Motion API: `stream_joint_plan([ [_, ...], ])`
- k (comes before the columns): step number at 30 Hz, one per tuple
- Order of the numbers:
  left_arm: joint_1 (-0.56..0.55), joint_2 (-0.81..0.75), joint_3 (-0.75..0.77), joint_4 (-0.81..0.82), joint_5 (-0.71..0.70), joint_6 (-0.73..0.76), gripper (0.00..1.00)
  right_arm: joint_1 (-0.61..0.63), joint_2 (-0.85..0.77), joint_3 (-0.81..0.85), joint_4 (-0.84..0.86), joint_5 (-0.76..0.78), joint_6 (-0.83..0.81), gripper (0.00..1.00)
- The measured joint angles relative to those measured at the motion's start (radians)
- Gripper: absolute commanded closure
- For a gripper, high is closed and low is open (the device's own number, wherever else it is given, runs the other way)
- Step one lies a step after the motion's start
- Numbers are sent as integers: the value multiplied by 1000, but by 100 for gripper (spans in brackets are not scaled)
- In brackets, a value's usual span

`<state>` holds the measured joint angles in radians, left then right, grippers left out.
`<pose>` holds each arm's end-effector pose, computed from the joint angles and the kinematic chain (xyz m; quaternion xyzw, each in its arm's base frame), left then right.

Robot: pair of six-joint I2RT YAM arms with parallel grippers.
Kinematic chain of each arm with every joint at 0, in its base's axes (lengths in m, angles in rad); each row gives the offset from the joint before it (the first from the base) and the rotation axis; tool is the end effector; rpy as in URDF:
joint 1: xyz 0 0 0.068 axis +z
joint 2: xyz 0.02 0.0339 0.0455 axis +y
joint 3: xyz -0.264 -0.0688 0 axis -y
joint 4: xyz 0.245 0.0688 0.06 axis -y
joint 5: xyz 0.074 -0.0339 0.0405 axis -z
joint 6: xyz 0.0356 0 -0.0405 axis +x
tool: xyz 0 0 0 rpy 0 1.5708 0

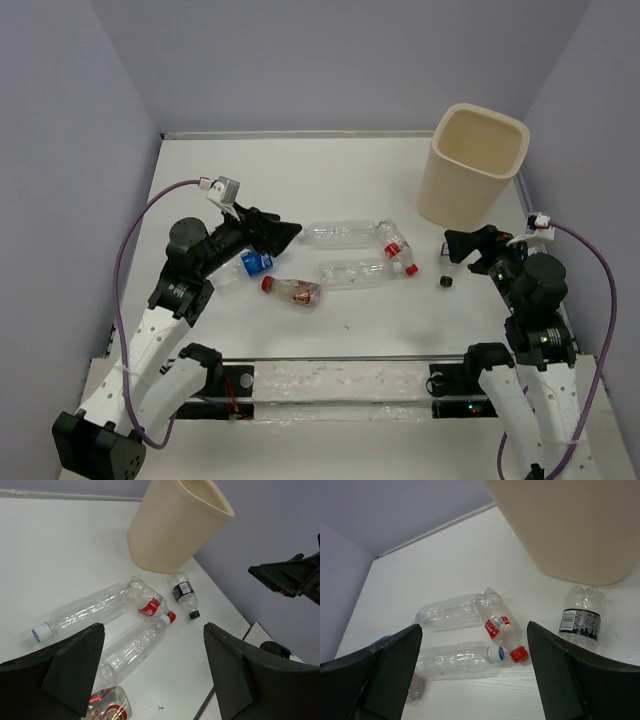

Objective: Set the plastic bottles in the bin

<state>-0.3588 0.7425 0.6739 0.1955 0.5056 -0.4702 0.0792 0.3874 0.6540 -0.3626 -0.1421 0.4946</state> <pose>0.1609 -0.0788 0.3484 0.1518 0.6493 -0.4439 0.5986 0.1041 0.0133 0.3252 0.1055 0.7323 0.2402 0.6284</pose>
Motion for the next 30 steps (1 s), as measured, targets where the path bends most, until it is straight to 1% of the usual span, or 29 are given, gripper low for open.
stream_joint_plan([
  [4, 0, 38, -31, 32, 15, -31, 11, 0, 31, -17, -25, 69, 1, 9],
  [9, -3, 90, -84, 78, 31, -83, 13, 0, 132, -47, -32, 166, 21, 9],
  [13, -39, 111, -111, 77, 2, -117, 14, 0, 218, -86, -35, 240, 58, 9],
  [18, -117, 130, -109, -22, -101, -149, 12, 0, 351, -98, -18, 328, 90, 9],
  [22, -160, 130, -108, -134, -187, -159, 9, 0, 481, -98, 40, 385, 111, 7],
  [23, -166, 129, -107, -173, -216, -161, 2, 0, 512, -98, 62, 399, 113, 6],
  [24, -166, 129, -107, -200, -236, -164, 1, 0, 560, -98, 86, 409, 116, 6],
  [28, -165, 129, -107, -292, -297, -171, 1, 0, 749, -92, 148, 443, 125, 6],
  [30, -166, 127, -107, -324, -311, -174, 1, -4, 817, -87, 162, 443, 131, 6],
])
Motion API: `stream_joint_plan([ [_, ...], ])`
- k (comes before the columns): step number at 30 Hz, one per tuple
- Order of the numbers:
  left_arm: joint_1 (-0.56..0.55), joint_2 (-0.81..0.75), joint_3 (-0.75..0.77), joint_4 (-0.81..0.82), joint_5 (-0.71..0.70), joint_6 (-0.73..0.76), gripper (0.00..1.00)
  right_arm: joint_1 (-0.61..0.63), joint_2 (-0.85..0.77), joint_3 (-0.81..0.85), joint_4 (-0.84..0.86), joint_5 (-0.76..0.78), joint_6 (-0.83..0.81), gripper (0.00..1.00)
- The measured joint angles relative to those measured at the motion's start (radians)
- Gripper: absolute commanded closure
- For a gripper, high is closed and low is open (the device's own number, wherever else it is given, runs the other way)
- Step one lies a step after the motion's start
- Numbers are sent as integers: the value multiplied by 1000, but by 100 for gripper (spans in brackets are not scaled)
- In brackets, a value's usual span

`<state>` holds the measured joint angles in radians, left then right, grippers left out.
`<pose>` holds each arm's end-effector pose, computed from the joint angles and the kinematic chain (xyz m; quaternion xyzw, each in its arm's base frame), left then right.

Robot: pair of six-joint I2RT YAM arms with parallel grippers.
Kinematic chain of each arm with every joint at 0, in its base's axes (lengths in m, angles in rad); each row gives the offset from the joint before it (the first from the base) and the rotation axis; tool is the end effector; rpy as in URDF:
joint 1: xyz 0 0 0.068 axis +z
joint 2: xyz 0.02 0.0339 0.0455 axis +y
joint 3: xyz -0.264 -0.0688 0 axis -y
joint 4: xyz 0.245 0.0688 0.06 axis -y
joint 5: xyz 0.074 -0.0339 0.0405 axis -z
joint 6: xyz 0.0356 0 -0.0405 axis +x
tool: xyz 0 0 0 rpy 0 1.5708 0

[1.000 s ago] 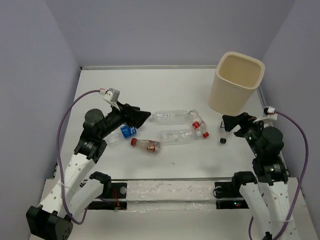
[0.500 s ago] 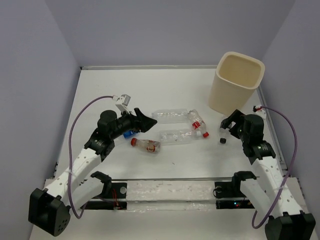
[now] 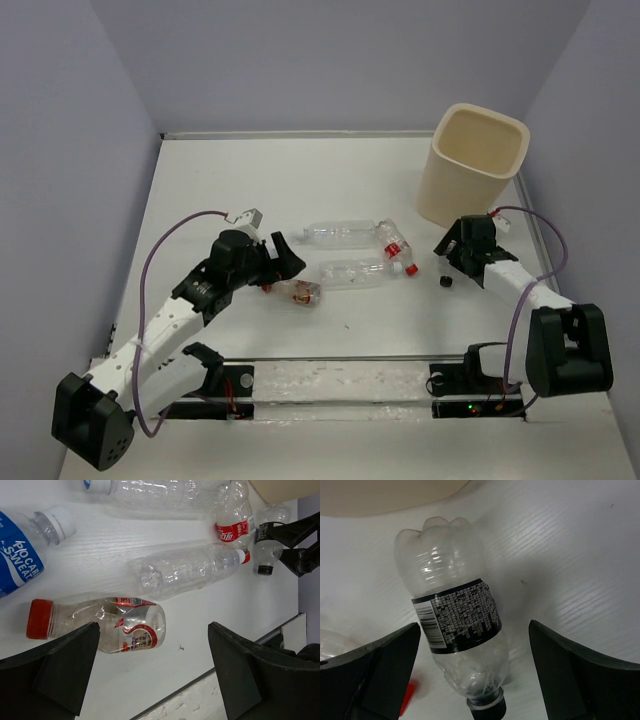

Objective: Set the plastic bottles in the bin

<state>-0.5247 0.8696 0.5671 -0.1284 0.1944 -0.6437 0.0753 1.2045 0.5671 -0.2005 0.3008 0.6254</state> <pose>0.1700 -0.1063 0.2540 0.0024 0.8396 -0.3644 0.4029 0.2304 0.0068 0.1821 0.3024 0.8738 -0.0098 0.3807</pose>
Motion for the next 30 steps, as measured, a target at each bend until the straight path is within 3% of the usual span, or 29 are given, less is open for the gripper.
stream_joint_plan([
  [2, -2, -8, -1, -29, -15, -8, 1, -5, 60, 13, 14, -5, 4, 7],
  [5, -5, -32, -13, -61, -31, -27, 1, -13, 148, 39, 53, -16, 12, 31],
  [9, -11, -45, -47, -99, -50, -55, 1, -16, 190, 46, 79, -23, 24, 52],
  [12, -32, -39, -63, -122, -73, -72, 1, -17, 162, 29, 96, -26, 39, 55],
  [16, -84, 13, -44, -135, -140, -68, 1, -17, -11, -45, 87, -25, 44, 57],
  [24, -283, 303, 345, -121, -338, 127, 1, -17, -478, -70, -7, -123, 33, 65],
  [27, -299, 391, 457, -89, -362, 256, 1, -16, -538, -23, -28, -183, 32, 65],
  [30, -301, 483, 542, -84, -370, 392, 1, -14, -492, 100, -16, -266, 20, 65],
])
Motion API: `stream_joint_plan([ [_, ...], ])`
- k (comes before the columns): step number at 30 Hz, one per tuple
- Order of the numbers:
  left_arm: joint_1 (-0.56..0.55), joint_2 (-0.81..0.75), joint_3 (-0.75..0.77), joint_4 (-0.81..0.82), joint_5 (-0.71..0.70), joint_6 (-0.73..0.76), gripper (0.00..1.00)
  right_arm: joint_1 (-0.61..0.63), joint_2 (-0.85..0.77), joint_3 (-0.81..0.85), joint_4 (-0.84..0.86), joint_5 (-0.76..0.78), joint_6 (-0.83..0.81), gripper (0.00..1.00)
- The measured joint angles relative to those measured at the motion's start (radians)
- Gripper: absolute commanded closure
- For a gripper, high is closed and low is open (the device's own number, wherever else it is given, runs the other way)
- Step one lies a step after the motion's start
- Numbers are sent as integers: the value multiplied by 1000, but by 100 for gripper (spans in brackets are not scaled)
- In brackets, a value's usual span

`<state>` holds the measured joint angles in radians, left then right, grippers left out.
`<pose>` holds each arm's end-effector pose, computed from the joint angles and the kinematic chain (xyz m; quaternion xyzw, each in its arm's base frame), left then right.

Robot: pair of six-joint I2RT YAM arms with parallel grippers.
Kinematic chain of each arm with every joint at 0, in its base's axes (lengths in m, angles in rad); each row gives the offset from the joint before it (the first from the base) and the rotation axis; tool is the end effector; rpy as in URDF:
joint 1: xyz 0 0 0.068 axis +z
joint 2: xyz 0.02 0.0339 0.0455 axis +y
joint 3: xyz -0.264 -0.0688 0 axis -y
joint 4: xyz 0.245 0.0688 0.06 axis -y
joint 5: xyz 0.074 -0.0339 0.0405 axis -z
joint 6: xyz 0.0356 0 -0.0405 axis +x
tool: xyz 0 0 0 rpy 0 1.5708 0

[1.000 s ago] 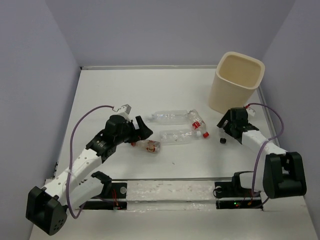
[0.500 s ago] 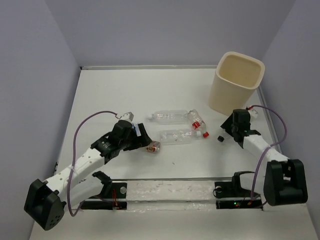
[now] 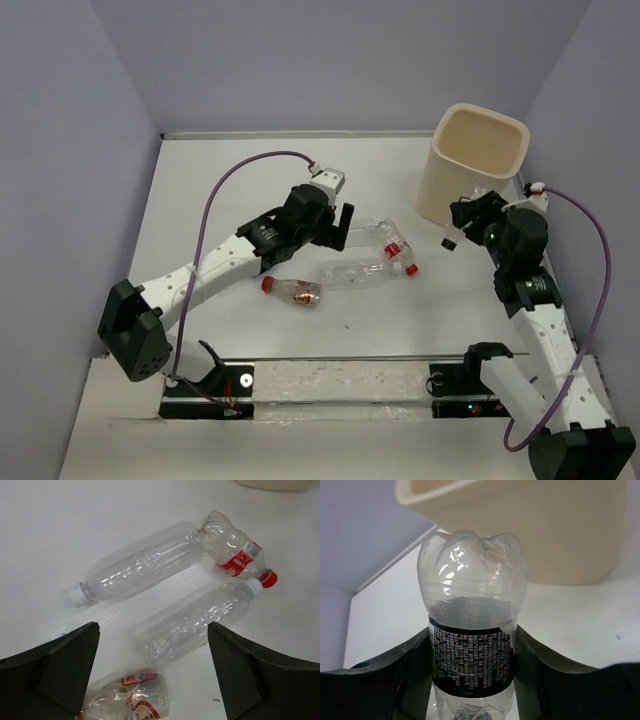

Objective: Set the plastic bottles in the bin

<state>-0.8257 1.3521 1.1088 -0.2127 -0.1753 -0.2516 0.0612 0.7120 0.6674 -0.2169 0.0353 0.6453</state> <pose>0.2167 -0.2258 0.3224 0.1949 0.8239 -0.2065 0.4904 0.1732 0.0094 0.3067 0.2386 0.7565 0.1975 0.5760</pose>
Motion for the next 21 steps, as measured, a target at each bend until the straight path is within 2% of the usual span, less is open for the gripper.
stream_joint_plan([
  [4, 0, 119, 90, -16, 13, 170, 1, 6, 136, 183, 39, -83, -38, 65],
  [8, 0, 234, 156, -30, 33, 325, 1, 6, 307, 403, 88, -89, -107, 65],
  [11, 1, 324, 220, -41, 44, 396, 1, 6, 462, 589, 129, -40, -184, 65],
  [19, 20, 488, 337, -43, 60, 499, 1, 3, 759, 835, 145, 118, -326, 64],
  [21, 30, 523, 365, -43, 70, 516, 1, 0, 803, 863, 146, 154, -357, 55],
])
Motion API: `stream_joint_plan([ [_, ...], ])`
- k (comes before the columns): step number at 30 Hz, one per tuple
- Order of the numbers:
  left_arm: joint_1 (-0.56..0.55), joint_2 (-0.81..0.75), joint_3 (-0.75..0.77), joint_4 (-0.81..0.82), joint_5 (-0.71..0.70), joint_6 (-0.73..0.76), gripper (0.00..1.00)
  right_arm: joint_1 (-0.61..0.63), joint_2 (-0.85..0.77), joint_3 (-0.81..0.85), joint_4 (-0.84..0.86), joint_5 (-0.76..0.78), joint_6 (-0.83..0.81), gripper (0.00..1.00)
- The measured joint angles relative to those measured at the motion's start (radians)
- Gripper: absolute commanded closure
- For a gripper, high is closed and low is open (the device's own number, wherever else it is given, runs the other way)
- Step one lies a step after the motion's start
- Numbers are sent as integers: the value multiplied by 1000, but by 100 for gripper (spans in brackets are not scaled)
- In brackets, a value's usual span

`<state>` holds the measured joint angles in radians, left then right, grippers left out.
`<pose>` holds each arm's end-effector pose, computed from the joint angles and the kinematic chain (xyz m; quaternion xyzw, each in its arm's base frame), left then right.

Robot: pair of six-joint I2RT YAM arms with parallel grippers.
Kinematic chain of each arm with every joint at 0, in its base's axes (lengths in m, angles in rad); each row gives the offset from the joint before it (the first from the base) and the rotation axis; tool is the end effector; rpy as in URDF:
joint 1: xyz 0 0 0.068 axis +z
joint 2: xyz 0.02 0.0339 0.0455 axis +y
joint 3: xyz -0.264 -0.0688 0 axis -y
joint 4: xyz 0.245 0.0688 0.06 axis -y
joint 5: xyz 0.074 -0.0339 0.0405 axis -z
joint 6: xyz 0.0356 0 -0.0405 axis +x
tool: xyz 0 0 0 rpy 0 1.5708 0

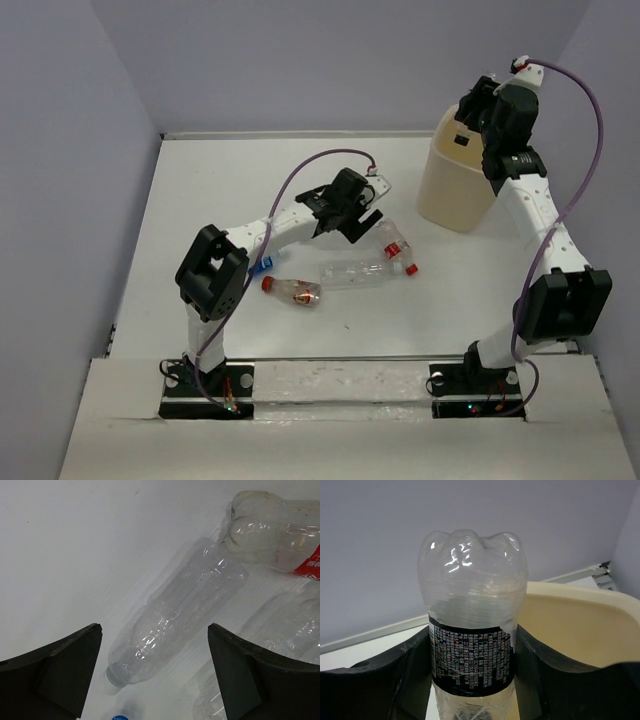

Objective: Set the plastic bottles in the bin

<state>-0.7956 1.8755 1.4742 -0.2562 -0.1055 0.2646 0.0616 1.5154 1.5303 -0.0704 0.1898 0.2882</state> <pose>0.3070 -0.3079 0.2580 0.4331 0.7850 -0.0699 0.4373 0.3580 0.0154 0.4347 0.1465 0.7112 0.0513 0.6857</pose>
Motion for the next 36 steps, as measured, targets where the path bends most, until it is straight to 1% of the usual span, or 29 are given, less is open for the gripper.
stream_joint_plan([
  [1, 6, 21, 15, -1, 8, 10, 1, -2, 21, 13, -1, 30, -26, 39],
  [2, 8, 33, 21, -1, 12, 12, 1, -7, 35, 23, 0, 43, -36, 27],
  [3, 13, 45, 27, -2, 18, 17, 1, -11, 47, 30, 0, 53, -48, 17],
  [5, 19, 69, 32, -4, 34, 26, 1, -20, 59, 32, 0, 82, -76, 4],
  [8, 27, 96, 32, -11, 50, 34, 1, -26, 49, 26, -3, 92, -102, 3],
  [10, 27, 114, 35, -21, 60, 39, 1, -28, 18, -2, -7, 72, -105, 3],
  [11, 27, 121, 40, -27, 66, 41, 1, -28, -2, -19, -9, 58, -105, 5],
  [14, 27, 151, 59, -37, 95, 45, 1, -28, -98, -86, -21, -3, -92, 14],
  [15, 27, 159, 64, -40, 101, 45, 1, -26, -142, -115, -22, -33, -80, 20],
  [17, 27, 173, 70, -41, 105, 47, 1, -11, -236, -182, -25, -91, -51, 25],
  [18, 27, 181, 73, -43, 105, 48, 5, 5, -282, -210, -23, -122, -36, 31],
  [20, 27, 196, 77, -42, 105, 48, 13, 55, -358, -291, 12, -171, -17, 34],
  [21, 28, 203, 79, -41, 105, 50, 25, 85, -383, -328, 23, -190, -7, 34],
  [22, 30, 205, 79, -40, 103, 50, 31, 118, -404, -364, 26, -203, -1, 34],
  [23, 32, 205, 79, -40, 99, 53, 44, 155, -422, -420, 45, -219, 4, 34],
  [24, 35, 205, 81, -40, 96, 49, 44, 173, -428, -452, 47, -232, 5, 34],
  [25, 39, 205, 84, -40, 92, 48, 56, 197, -429, -503, 52, -244, 8, 34],
  [26, 42, 205, 87, -38, 90, 51, 63, 209, -426, -542, 49, -250, 13, 34],
  [27, 45, 205, 87, -36, 89, 50, 72, 213, -416, -594, 46, -253, 18, 30],
  [28, 49, 204, 88, -33, 83, 48, 72, 214, -408, -631, 42, -253, 21, 26],
  [29, 53, 204, 88, -29, 79, 43, 72, 214, -399, -662, 28, -254, 23, 19],
  [30, 58, 203, 89, -24, 76, 43, 72, 215, -393, -686, 24, -258, 26, 16],
  [33, 75, 197, 89, -20, 74, 28, 73, 215, -373, -741, 3, -276, 34, 8],
  [36, 92, 179, 89, -14, 75, 11, 73, 215, -320, -741, 12, -298, 30, 4],
])
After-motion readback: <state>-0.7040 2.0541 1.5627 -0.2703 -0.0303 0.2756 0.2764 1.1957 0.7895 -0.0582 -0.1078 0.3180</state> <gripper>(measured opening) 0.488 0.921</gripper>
